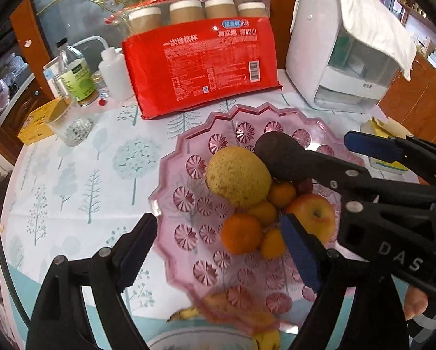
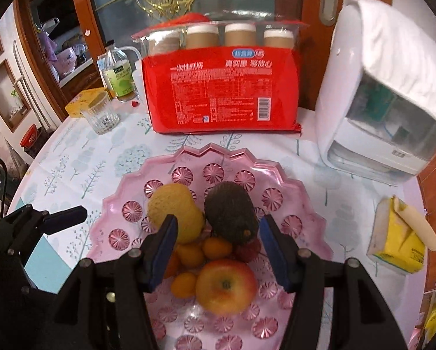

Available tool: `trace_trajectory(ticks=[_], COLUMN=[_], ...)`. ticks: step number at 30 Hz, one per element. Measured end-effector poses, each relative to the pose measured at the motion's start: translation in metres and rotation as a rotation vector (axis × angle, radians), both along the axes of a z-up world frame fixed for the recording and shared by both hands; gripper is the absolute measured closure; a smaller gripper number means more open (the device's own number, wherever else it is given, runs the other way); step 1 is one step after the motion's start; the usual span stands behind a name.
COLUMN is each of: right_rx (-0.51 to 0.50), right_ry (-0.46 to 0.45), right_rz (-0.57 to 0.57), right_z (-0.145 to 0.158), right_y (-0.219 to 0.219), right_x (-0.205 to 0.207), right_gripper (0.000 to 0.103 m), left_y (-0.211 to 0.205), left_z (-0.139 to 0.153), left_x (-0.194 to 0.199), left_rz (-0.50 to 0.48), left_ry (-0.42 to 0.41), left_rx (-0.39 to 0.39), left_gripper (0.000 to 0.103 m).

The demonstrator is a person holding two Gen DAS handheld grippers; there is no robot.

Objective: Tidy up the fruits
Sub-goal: 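Lower and release the pear with the left tool while the right tool releases the avocado, then grasp the last red apple with the left tool while the right tool grasps the banana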

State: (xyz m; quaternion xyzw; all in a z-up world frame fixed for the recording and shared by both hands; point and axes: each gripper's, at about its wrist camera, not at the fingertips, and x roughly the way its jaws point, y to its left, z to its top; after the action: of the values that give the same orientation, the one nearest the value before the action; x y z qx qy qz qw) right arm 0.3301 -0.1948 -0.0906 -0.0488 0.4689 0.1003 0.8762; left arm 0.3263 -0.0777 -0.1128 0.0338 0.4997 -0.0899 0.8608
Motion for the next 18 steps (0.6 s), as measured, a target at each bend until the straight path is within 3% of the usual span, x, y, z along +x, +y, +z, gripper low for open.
trace_trajectory(ticks=[18], right_rx=[0.044], right_ry=[-0.104], right_rz=[0.031], right_z=[0.070], right_y=[0.003], right_x=[-0.112], right_gripper=[0.044], left_y=[0.030], left_z=[0.066], left_x=[-0.103], left_rz=[0.056], left_ry=[-0.076], left_rx=[0.019], left_gripper=[0.017])
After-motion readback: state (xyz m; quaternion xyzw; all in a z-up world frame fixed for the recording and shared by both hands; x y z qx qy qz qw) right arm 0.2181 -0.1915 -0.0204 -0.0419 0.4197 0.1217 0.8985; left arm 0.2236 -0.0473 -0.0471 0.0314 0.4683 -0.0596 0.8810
